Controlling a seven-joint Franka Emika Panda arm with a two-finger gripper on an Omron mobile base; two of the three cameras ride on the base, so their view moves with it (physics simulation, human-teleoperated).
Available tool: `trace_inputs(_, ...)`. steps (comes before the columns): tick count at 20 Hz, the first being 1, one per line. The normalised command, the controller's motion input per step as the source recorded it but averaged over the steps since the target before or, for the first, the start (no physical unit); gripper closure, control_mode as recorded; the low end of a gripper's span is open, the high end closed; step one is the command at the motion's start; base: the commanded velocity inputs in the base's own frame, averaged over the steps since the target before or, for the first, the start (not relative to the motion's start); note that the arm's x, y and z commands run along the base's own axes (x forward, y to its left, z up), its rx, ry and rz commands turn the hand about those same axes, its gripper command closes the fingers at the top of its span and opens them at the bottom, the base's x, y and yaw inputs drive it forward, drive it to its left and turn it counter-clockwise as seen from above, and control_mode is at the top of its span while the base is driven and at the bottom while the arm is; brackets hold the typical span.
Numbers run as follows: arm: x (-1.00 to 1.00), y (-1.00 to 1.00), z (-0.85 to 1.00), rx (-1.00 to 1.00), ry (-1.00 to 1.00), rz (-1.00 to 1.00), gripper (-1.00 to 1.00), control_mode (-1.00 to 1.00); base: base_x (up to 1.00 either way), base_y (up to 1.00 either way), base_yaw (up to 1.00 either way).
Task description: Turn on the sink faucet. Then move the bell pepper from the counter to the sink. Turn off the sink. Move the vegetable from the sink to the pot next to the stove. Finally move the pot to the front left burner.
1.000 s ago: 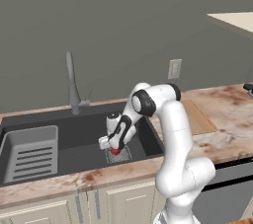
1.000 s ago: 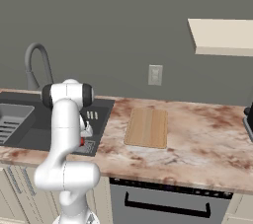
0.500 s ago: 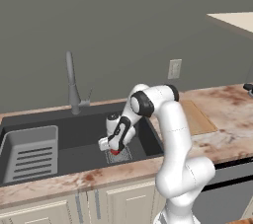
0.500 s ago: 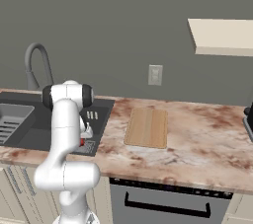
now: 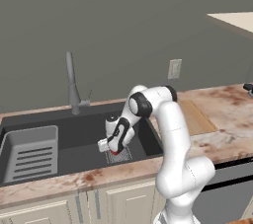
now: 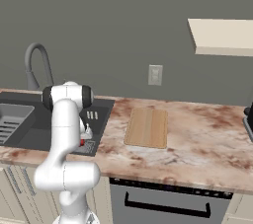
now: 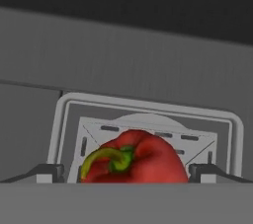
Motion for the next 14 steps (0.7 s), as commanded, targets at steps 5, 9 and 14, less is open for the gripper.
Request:
trace_inputs(5,0.0,0.0,-0.08,0.0,0.0,-0.01,-1.0,-1.0,0.0,0.0,0.0)
trace_inputs(9,0.0,0.02,-0.09,0.0,0.0,-0.01,-1.0,-1.0,0.0,0.0,0.0)
trace_inputs(14,-0.01,0.0,-0.09,0.0,0.0,-0.01,-1.0,-1.0,0.0,0.0,0.0)
